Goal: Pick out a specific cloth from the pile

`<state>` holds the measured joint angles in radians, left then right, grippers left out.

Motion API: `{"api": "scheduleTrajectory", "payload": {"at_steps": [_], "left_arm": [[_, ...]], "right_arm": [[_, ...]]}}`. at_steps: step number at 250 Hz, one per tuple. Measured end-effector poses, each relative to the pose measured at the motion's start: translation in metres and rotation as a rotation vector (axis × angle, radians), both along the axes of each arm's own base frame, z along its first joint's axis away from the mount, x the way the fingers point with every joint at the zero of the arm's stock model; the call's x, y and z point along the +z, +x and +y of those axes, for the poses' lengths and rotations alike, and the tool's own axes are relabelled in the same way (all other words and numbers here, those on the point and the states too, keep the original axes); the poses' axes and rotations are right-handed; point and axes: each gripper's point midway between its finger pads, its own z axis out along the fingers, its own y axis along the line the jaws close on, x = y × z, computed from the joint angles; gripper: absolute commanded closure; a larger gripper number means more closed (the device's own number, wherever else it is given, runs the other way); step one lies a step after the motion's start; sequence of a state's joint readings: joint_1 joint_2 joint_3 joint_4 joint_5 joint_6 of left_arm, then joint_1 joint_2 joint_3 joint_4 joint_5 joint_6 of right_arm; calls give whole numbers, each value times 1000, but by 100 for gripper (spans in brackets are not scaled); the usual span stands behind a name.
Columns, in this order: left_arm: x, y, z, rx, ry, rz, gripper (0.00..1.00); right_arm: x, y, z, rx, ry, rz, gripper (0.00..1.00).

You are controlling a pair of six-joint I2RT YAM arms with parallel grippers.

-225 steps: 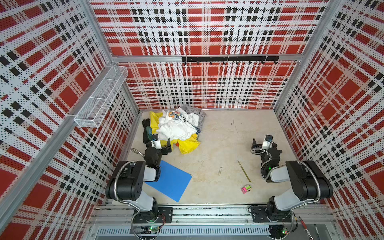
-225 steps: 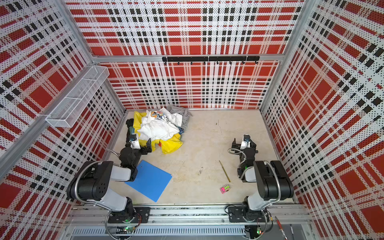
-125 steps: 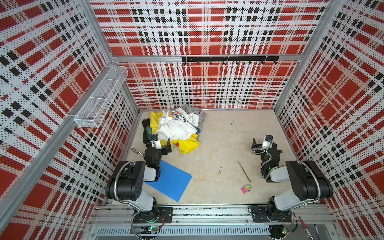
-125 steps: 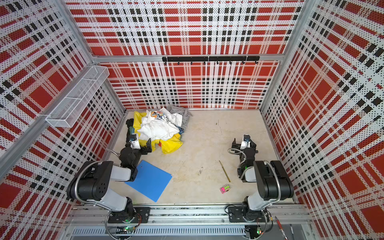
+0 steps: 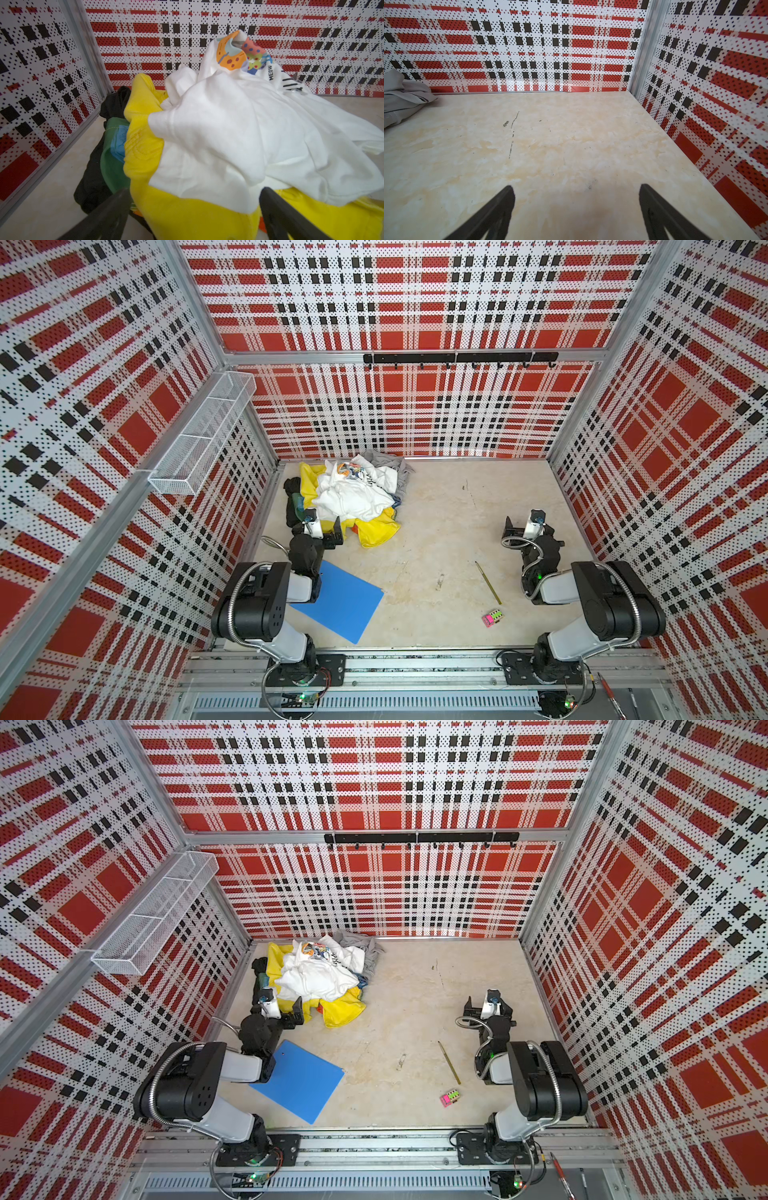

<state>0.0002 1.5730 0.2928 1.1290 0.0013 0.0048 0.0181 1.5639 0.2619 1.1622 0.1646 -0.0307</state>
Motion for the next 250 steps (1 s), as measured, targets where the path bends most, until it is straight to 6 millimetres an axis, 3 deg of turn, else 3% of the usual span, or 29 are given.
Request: {"api": "scheduleTrajectory", "payload": {"at_steps": [110, 142, 169, 209, 227, 250], "left_arm": [[0, 0, 5, 12, -12, 0, 1], [11, -3, 9, 37, -19, -18, 1], [39, -9, 12, 69, -19, -64, 1], [102, -12, 0, 75, -87, -133, 1], [130, -11, -7, 70, -153, -139, 1], [154, -11, -11, 66, -232, -111, 1]], "right_arm": [[0, 0, 0, -1, 0, -2, 0], [3, -2, -2, -11, 0, -4, 0], [23, -6, -1, -30, -4, -21, 0], [81, -9, 9, -21, 67, -110, 0], [105, -13, 27, 22, 123, -140, 0], [128, -23, 67, 126, 191, -154, 0]]}}
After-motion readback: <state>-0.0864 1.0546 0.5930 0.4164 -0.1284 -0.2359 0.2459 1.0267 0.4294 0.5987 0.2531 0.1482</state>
